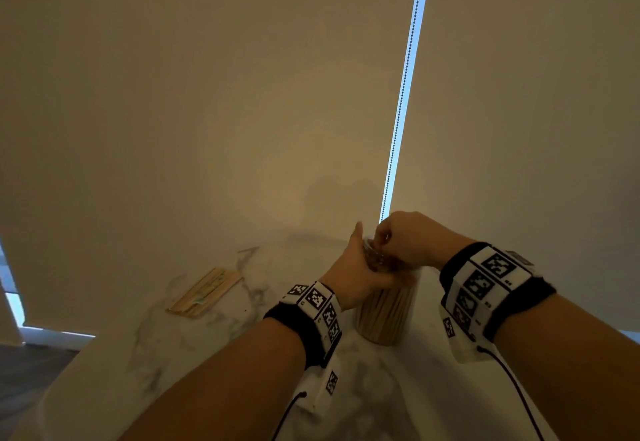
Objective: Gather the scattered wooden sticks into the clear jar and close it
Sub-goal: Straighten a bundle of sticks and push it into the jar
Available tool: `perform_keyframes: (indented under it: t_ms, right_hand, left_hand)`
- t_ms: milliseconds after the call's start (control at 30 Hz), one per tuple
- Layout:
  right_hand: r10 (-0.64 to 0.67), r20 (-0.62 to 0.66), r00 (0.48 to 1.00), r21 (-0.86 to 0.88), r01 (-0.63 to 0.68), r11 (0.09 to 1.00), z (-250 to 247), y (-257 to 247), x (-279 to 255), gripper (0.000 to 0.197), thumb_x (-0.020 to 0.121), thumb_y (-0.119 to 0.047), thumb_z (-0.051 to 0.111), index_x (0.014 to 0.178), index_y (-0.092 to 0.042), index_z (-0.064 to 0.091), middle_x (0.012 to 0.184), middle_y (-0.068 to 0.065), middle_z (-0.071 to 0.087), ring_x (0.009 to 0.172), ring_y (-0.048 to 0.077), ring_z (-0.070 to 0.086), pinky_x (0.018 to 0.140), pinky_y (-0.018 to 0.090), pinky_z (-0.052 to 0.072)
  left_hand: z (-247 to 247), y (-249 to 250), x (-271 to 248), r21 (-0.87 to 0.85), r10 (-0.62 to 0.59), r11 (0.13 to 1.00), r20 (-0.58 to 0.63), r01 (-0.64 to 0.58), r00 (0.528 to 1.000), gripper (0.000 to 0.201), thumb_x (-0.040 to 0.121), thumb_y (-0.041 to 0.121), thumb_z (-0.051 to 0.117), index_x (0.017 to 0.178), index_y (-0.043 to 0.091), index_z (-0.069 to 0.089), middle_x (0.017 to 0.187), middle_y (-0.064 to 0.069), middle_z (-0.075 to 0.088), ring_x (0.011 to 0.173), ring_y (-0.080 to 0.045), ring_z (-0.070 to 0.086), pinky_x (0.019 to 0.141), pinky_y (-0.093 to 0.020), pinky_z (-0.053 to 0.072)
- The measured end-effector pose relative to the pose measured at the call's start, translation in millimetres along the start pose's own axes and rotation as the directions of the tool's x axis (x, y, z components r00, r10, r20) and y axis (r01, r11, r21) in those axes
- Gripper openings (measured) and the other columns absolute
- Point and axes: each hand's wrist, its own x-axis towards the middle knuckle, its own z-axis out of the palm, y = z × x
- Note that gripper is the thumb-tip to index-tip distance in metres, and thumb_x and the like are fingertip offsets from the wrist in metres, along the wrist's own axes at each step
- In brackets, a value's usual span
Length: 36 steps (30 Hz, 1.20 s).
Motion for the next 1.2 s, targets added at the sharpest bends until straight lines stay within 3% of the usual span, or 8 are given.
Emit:
perform_keyframes:
  t_ms: [133, 267, 367, 467, 733, 833, 1000, 1200]
  right_hand:
    - [-0.030, -0.235, 0.971, 0.079, 0.050, 0.996, -5, 2, -12, 0.020, 0.095, -0.034, 0.058, 0.082, -0.021, 0.067, 0.085, 0.000, 0.069, 0.080, 0.019, 0.060, 0.066, 0.026, 0.038]
    - [-0.127, -0.494, 0.860, 0.108, 0.206, 0.973, -3, -20, -38, 0.030, 0.097, -0.037, 0.053, 0.073, -0.020, 0.057, 0.069, -0.002, 0.059, 0.068, 0.020, 0.055, 0.062, 0.031, 0.039]
    - [-0.186, -0.426, 0.885, 0.144, 0.270, 0.952, 10, -43, -52, 0.030, 0.097, -0.042, 0.052, 0.075, -0.023, 0.056, 0.066, -0.006, 0.056, 0.066, 0.013, 0.054, 0.064, 0.032, 0.046]
    - [-0.242, -0.289, 0.926, 0.209, 0.308, 0.928, 30, -62, -57, 0.030, 0.096, -0.045, 0.053, 0.076, -0.024, 0.059, 0.063, -0.007, 0.056, 0.061, 0.007, 0.053, 0.063, 0.029, 0.045]
    - [-0.299, 0.011, 0.954, 0.299, 0.282, 0.912, 63, -81, -57, 0.023, 0.096, -0.048, 0.053, 0.093, -0.030, 0.066, 0.088, -0.011, 0.064, 0.085, 0.010, 0.061, 0.078, 0.029, 0.051]
    - [-0.289, 0.065, 0.955, 0.315, 0.255, 0.914, 73, -84, -57, 0.025, 0.096, -0.045, 0.056, 0.115, -0.030, 0.062, 0.108, -0.008, 0.061, 0.094, 0.011, 0.061, 0.084, 0.027, 0.049]
    - [-0.270, -0.010, 0.963, 0.319, 0.259, 0.911, 85, -83, -54, 0.070, 0.093, -0.026, 0.062, 0.152, -0.036, 0.026, 0.148, -0.005, 0.033, 0.113, 0.020, 0.058, 0.095, 0.029, 0.046]
    - [-0.195, 0.005, 0.981, 0.212, 0.189, 0.959, 73, -79, -56, 0.031, 0.092, -0.031, 0.059, 0.123, -0.031, 0.059, 0.110, -0.002, 0.064, 0.099, 0.019, 0.061, 0.084, 0.034, 0.051]
  left_hand:
    - [-42, -6, -18, 0.198, -0.137, 0.967, -0.116, 0.158, 0.984, 0.105, 0.085, 0.071, 0.057, 0.160, 0.019, 0.005, 0.148, -0.001, 0.048, 0.131, -0.016, 0.049, 0.108, -0.033, 0.039]
    - [-130, -39, -25, 0.422, -0.217, 0.808, -0.437, 0.412, 0.873, 0.061, 0.097, 0.056, 0.052, 0.115, 0.000, 0.069, 0.117, -0.012, 0.069, 0.107, -0.030, 0.064, 0.090, -0.033, 0.048]
    - [-185, -67, -38, 0.465, -0.345, 0.639, -0.538, 0.613, 0.769, 0.048, 0.090, 0.045, 0.066, 0.096, -0.003, 0.070, 0.088, -0.013, 0.067, 0.086, -0.030, 0.066, 0.068, -0.029, 0.046]
    - [-197, -75, -53, 0.568, -0.505, 0.428, -0.494, 0.702, 0.708, 0.047, 0.083, 0.040, 0.078, 0.107, 0.001, 0.068, 0.102, -0.012, 0.065, 0.102, -0.029, 0.065, 0.074, -0.029, 0.049]
    - [-167, -59, -70, 0.838, -0.444, 0.191, -0.392, 0.512, 0.806, 0.015, 0.095, 0.024, 0.060, 0.102, 0.010, 0.061, 0.084, -0.003, 0.055, 0.079, -0.021, 0.055, 0.065, -0.028, 0.043]
    - [-151, -43, -81, 0.851, -0.401, 0.271, -0.324, 0.449, 0.857, 0.027, 0.097, 0.030, 0.057, 0.113, 0.008, 0.059, 0.105, -0.009, 0.062, 0.094, -0.027, 0.062, 0.073, -0.029, 0.045]
    - [-129, -10, -94, 0.622, -0.361, 0.710, -0.080, 0.330, 0.929, 0.018, 0.095, 0.033, 0.057, 0.107, 0.022, 0.065, 0.106, -0.002, 0.067, 0.081, -0.017, 0.065, 0.069, -0.030, 0.059]
    - [-116, 6, -90, 0.403, -0.289, 0.880, 0.029, 0.254, 0.957, 0.017, 0.094, 0.034, 0.062, 0.103, 0.022, 0.069, 0.094, -0.007, 0.070, 0.070, -0.015, 0.065, 0.058, -0.026, 0.053]
